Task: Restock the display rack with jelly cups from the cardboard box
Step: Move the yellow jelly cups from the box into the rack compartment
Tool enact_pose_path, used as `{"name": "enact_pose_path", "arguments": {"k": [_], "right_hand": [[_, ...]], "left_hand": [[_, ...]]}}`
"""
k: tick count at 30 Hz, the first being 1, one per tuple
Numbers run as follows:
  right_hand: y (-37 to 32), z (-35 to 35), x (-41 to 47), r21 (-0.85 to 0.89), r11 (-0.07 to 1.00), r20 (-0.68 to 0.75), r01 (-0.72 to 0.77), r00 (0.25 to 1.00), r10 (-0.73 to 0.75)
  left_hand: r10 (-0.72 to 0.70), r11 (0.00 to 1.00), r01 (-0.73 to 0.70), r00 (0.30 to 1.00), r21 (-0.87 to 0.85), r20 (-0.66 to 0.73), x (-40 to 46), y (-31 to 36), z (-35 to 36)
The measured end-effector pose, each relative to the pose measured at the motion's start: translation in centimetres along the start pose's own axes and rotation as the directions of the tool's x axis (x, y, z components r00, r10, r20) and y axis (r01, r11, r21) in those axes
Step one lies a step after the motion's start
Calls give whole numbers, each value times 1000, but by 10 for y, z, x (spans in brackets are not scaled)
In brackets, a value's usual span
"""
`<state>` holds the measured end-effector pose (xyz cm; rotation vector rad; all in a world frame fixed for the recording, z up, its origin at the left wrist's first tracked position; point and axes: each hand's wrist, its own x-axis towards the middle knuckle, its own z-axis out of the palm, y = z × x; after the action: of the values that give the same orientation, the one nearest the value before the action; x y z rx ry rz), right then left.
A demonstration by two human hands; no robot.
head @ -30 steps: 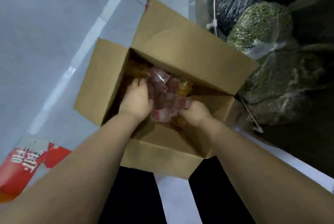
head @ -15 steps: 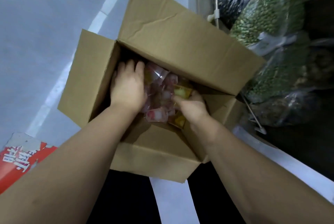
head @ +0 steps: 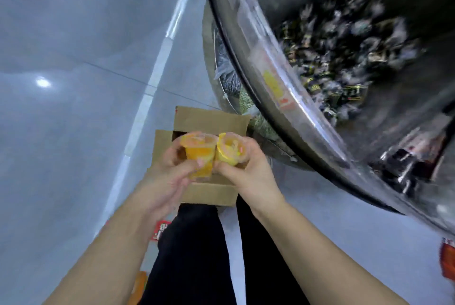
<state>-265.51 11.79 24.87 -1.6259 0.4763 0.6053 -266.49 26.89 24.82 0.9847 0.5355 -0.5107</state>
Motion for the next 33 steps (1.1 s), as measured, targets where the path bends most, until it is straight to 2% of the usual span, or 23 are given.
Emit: {"name": "enact_pose_path", "arguments": {"k": [4,9,13,16,24,29,31,33], "right_hand": [[-99,-23,-66,26,968,-49,248,968,-247],[-185,-81,-141,-78,867,-59,492,866,-497],[-221,-141,-172,-153,809,-164,567,793,-587],[-235,-190,-187,-125,786,-222,606,755,-617],[-257,-292,-204,-86,728,-311,681,675,-669],[-266,-339,-200,-251,733,-405,632,619,-673],[-268,-355,-190,-323,747,-417,581,621,-663],[-269,-366,-179,-421,746,-398,516,634,-663]], "left_hand": [[230,940,-257,963,223,142,-44,85,68],[482,697,-595,802,400,354,-80,158,155],[559,558,-741,669,373,491,-94,182,227],[540,499,-785,613,367,577,-96,181,278],[409,449,-812,557,372,723,-95,171,386],[453,430,-811,574,397,682,-85,172,430],[452,427,-787,613,446,649,-76,171,441],[388,461,-744,660,485,644,-68,169,445]]}}
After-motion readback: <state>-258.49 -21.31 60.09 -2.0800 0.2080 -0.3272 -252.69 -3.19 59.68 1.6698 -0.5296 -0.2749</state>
